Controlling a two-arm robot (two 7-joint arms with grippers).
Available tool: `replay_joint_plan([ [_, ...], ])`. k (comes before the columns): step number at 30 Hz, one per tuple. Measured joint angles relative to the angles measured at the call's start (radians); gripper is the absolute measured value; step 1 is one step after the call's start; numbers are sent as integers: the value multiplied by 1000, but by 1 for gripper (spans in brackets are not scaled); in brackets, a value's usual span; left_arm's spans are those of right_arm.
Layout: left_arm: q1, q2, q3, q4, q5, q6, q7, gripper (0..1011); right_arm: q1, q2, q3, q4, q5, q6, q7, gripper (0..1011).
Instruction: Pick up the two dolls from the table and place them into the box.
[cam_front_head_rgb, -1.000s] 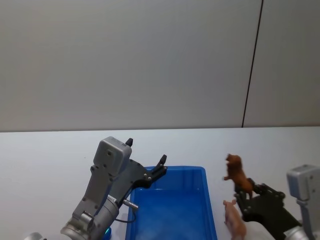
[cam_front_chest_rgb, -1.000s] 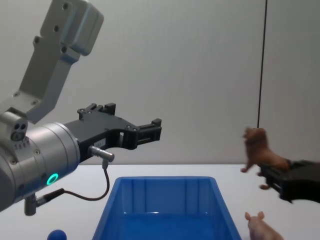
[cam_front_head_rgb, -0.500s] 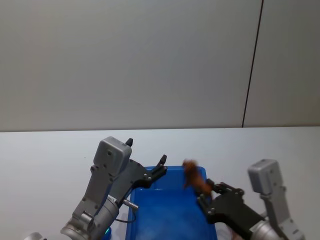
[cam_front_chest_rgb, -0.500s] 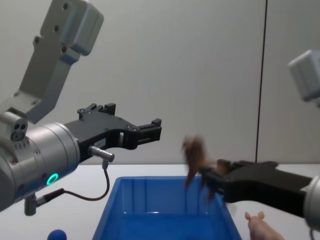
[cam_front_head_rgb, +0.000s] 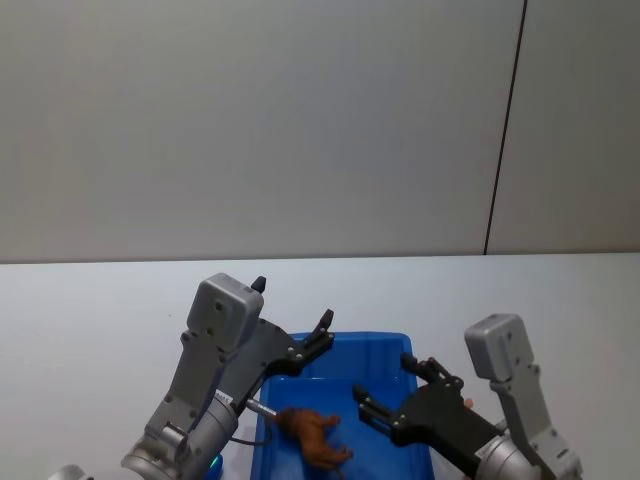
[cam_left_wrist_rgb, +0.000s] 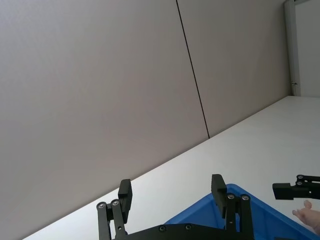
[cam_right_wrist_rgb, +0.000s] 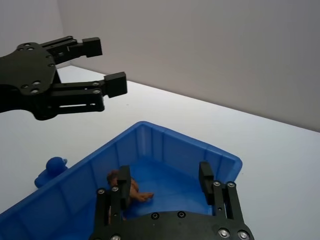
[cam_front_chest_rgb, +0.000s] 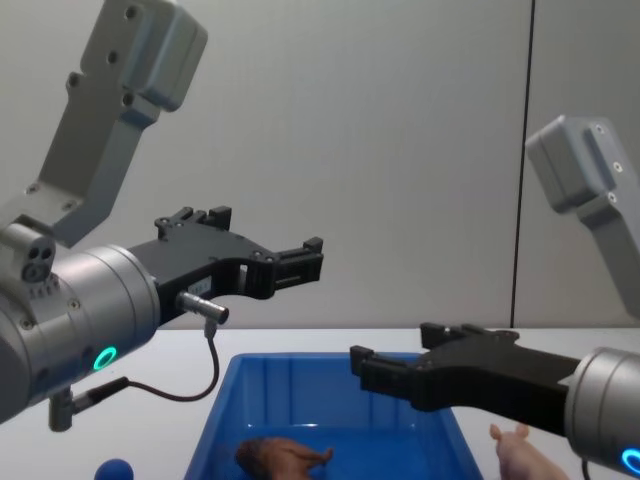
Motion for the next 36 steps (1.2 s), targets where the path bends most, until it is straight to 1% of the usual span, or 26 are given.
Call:
replay_joint_plan([
  [1, 0, 0, 0, 0, 0, 0, 0, 1001, -1, 1, 1, -1, 0, 1, -9, 838],
  [2, 0, 0, 0, 0, 0, 0, 0, 1001, -2, 1, 1, -2, 0, 1, -14, 838],
  [4, 0, 0, 0, 0, 0, 0, 0, 1001, -7, 4, 3, -8, 0, 1, -28, 922],
  [5, 0, 0, 0, 0, 0, 0, 0, 1001, -8, 5, 3, -10, 0, 1, -34, 922],
  [7, 0, 0, 0, 0, 0, 0, 0, 1001, -18, 11, 7, -22, 2, 1, -53, 983],
  [9, 0, 0, 0, 0, 0, 0, 0, 1001, -31, 19, 12, -38, 4, 1, -80, 1001],
  [13, 0, 0, 0, 0, 0, 0, 0, 1001, -55, 35, 20, -67, 9, 1, -119, 1001],
  [14, 0, 0, 0, 0, 0, 0, 0, 1001, -64, 41, 24, -79, 11, 2, -138, 1001],
  [21, 0, 0, 0, 0, 0, 0, 0, 1001, -105, 66, 38, -124, 20, 9, -202, 1001],
  [23, 0, 0, 0, 0, 0, 0, 0, 1001, -122, 76, 43, -139, 24, 15, -230, 1001],
  [24, 0, 0, 0, 0, 0, 0, 0, 1001, -122, 76, 43, -139, 24, 15, -230, 1001],
  [28, 0, 0, 0, 0, 0, 0, 0, 1001, -143, 86, 49, -152, 31, 25, -262, 1001],
  [36, 0, 0, 0, 0, 0, 0, 0, 1001, -165, 91, 52, -150, 41, 38, -288, 1001],
])
